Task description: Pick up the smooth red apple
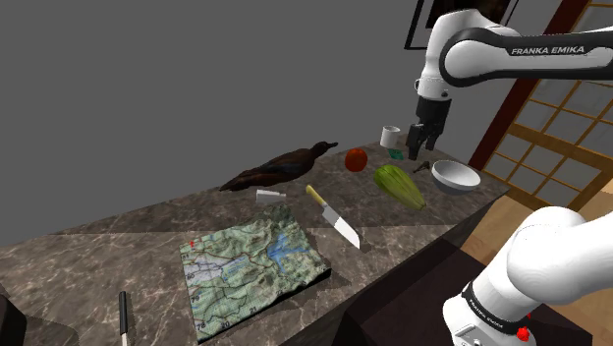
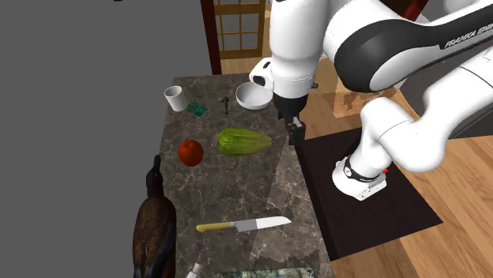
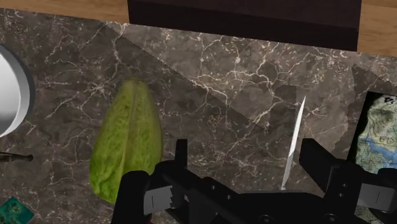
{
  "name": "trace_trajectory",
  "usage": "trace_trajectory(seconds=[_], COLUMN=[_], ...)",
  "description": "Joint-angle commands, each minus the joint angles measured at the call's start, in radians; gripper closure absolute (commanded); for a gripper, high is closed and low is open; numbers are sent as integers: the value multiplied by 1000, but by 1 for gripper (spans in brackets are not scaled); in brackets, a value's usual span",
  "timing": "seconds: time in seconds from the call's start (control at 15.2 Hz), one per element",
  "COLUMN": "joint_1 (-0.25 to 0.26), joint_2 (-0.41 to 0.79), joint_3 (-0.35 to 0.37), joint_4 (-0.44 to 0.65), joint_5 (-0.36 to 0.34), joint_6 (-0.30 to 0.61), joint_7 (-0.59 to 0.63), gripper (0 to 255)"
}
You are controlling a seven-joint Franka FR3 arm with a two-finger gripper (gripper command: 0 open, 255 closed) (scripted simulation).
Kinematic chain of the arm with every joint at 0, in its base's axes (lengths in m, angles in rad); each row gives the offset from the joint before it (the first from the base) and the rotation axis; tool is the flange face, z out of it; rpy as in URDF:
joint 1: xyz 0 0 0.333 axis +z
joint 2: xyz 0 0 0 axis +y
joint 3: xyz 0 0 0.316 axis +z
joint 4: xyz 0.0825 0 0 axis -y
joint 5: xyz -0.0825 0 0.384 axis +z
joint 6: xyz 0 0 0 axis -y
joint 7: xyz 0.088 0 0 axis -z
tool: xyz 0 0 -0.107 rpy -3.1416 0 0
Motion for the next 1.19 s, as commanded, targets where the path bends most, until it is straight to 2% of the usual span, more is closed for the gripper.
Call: trace_trajectory(seconds=[0.0, 0.53, 1.12], joint_1=[-5, -8, -37], joint_2=[73, 365, 720], joint_3=[-32, -134, -201], joint_4=[31, 182, 454], joint_5=[-3, 50, 209], joint_6=[53, 222, 309], joint_7=[-29, -146, -308], gripper=[0, 0, 0])
